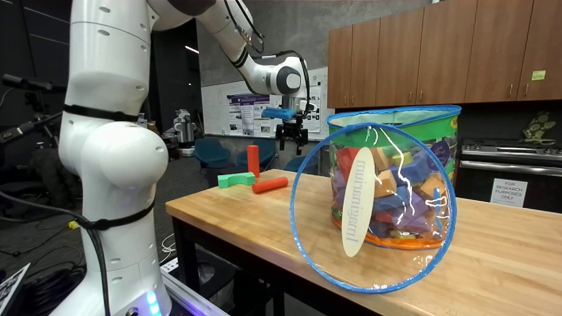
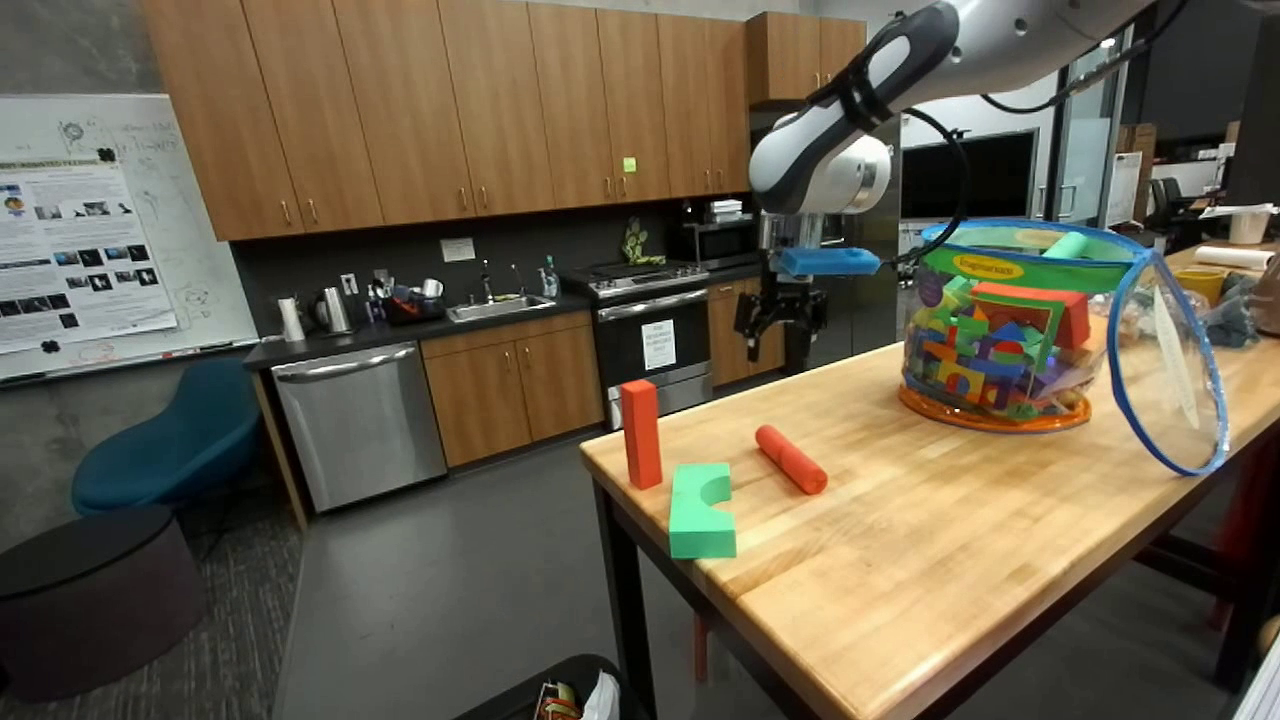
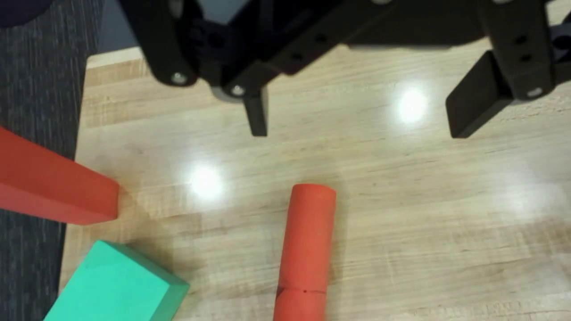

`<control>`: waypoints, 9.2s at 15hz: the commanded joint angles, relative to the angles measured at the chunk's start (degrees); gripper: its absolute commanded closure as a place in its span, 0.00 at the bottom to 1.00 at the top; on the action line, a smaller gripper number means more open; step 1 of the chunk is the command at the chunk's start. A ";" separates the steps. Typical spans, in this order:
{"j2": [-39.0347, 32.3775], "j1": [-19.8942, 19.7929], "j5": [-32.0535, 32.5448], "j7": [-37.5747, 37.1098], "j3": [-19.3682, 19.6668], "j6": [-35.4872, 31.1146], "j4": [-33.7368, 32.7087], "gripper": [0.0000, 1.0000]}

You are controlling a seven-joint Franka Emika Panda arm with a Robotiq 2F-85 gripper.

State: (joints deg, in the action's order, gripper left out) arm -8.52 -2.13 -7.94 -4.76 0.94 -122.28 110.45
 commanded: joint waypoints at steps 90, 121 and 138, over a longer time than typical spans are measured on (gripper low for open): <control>13.65 -14.19 5.54 1.14 17.57 18.36 -13.09 0.02; 8.22 0.71 2.05 11.75 0.43 2.43 -2.57 0.00; -2.39 7.42 0.99 2.29 -6.58 -0.29 -8.35 0.00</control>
State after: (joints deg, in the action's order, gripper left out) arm -7.61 4.44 -6.13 -0.74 -5.15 -120.90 105.07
